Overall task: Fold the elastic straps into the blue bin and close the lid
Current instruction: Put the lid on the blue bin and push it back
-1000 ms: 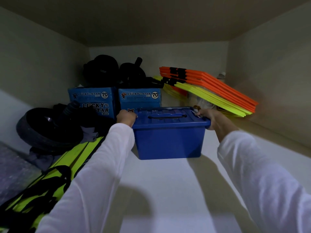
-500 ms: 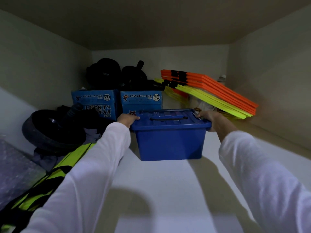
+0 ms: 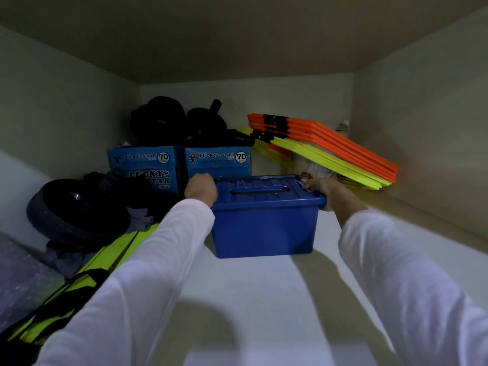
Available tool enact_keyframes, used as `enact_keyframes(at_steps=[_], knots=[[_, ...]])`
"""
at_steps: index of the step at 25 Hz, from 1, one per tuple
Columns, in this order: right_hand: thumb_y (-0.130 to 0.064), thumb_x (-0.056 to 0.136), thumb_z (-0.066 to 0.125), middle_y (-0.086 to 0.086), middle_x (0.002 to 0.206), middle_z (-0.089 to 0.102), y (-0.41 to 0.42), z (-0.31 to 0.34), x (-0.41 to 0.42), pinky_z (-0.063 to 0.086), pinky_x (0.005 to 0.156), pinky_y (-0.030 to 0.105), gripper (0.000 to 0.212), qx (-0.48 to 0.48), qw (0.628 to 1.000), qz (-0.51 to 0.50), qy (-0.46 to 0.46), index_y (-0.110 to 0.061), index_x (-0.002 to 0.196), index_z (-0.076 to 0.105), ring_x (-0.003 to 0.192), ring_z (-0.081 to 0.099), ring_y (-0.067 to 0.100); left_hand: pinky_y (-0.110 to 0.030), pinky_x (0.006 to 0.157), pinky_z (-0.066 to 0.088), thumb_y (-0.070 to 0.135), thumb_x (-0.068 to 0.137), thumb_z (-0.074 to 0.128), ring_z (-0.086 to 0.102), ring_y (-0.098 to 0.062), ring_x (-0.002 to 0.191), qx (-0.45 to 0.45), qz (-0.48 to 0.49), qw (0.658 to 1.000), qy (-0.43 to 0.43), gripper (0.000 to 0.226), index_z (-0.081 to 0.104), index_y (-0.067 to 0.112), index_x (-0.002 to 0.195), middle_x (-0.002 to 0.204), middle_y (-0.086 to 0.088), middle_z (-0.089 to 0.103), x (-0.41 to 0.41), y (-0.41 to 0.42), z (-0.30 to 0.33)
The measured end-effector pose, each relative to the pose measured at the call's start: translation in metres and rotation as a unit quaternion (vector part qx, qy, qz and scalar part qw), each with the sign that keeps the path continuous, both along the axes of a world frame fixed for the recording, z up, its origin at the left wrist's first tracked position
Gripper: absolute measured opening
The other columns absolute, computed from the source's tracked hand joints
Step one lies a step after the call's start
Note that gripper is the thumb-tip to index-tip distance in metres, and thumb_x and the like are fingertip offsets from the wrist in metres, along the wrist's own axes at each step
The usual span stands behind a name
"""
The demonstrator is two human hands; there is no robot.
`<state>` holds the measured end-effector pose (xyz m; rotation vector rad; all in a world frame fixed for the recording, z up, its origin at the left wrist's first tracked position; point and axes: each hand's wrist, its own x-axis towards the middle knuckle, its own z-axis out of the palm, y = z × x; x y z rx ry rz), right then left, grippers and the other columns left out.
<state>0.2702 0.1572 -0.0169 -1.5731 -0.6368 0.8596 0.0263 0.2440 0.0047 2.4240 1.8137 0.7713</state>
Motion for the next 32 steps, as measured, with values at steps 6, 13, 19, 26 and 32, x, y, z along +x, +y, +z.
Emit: enact_keyframes(at_steps=[6, 13, 19, 26, 32], knots=[[-0.013, 0.088, 0.054, 0.008, 0.075, 0.058, 0.0, 0.0, 0.001, 0.049, 0.043, 0.022, 0.01, 0.004, 1.0, -0.001, -0.001, -0.011, 0.079, 0.049, 0.059, 0.054, 0.019, -0.024, 0.052, 0.058, 0.011, 0.093, 0.056, 0.068, -0.027, 0.071, -0.272, -0.07, 0.811, -0.513, 0.023, 0.057, 0.003, 0.114, 0.091, -0.017, 0.064, -0.024, 0.025, -0.008], [-0.016, 0.088, 0.054, 0.009, 0.075, 0.055, 0.001, -0.002, 0.001, 0.044, 0.057, 0.029, 0.009, -0.001, 1.0, 0.0, 0.005, -0.008, 0.086, 0.049, 0.06, 0.052, 0.02, -0.026, 0.03, 0.05, 0.023, 0.095, 0.052, 0.063, -0.019, 0.031, -0.43, -0.113, 0.697, -0.562, 0.024, 0.054, 0.006, 0.079, 0.043, -0.011, 0.066, -0.033, 0.03, -0.017], [-0.017, 0.089, 0.053, 0.008, 0.073, 0.055, 0.0, -0.002, 0.0, 0.045, 0.054, 0.028, 0.012, -0.01, 1.0, 0.0, 0.008, -0.009, 0.082, 0.047, 0.058, 0.052, 0.019, -0.023, 0.032, 0.048, 0.017, 0.096, 0.051, 0.06, -0.015, 0.028, -0.404, -0.105, 0.732, -0.539, 0.021, 0.053, 0.005, 0.078, 0.039, -0.008, 0.064, -0.032, 0.032, -0.015], [-0.018, 0.089, 0.054, 0.006, 0.073, 0.055, -0.002, -0.001, -0.001, 0.046, 0.048, 0.024, 0.017, -0.014, 1.0, -0.002, 0.005, -0.01, 0.075, 0.047, 0.058, 0.052, 0.018, -0.014, 0.027, 0.042, 0.002, 0.086, 0.06, 0.056, -0.015, 0.026, -0.311, -0.089, 0.774, -0.544, 0.004, 0.058, 0.006, 0.086, 0.056, -0.011, 0.061, -0.013, 0.037, -0.02], [-0.014, 0.089, 0.054, 0.008, 0.074, 0.054, -0.001, 0.0, -0.003, 0.044, 0.058, 0.029, 0.013, 0.0, 1.0, -0.013, -0.003, -0.009, 0.079, 0.048, 0.061, 0.051, 0.019, -0.029, 0.06, 0.05, 0.002, 0.079, 0.066, 0.054, -0.023, 0.064, -0.29, -0.083, 0.784, -0.542, 0.046, 0.056, -0.007, 0.123, 0.096, -0.016, 0.06, -0.01, 0.048, -0.025]])
